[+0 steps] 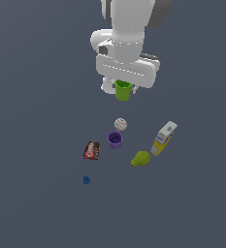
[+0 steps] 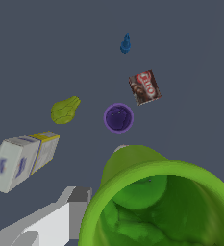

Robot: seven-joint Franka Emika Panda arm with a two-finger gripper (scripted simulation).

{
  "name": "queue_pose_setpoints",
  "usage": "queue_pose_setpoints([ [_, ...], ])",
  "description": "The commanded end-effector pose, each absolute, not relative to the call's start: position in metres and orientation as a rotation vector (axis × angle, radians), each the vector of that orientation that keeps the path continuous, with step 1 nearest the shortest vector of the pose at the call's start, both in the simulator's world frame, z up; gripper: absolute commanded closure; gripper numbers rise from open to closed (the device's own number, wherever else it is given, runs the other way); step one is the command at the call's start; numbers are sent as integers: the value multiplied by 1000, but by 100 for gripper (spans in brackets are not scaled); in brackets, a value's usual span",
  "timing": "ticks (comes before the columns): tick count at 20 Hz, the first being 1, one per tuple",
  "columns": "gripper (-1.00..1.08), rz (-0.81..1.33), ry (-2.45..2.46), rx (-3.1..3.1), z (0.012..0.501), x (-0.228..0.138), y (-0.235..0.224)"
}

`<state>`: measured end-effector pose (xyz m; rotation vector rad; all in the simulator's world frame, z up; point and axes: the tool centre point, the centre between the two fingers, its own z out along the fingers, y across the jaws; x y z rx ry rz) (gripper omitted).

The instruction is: Pick up a designated object from a clutter of objects.

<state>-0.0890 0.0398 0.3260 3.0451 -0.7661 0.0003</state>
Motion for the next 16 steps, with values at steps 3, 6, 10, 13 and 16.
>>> queue_pose_setpoints([
  [3,108,0,-767,3046,349,-83,52],
  [6,108,0,-767,3046,359,-80,57],
  [10,108,0,-767,3046,365,-78,60],
  [13,108,0,-767,3046,364,-77,60],
  [16,108,0,-768,3046,362,-77,59],
])
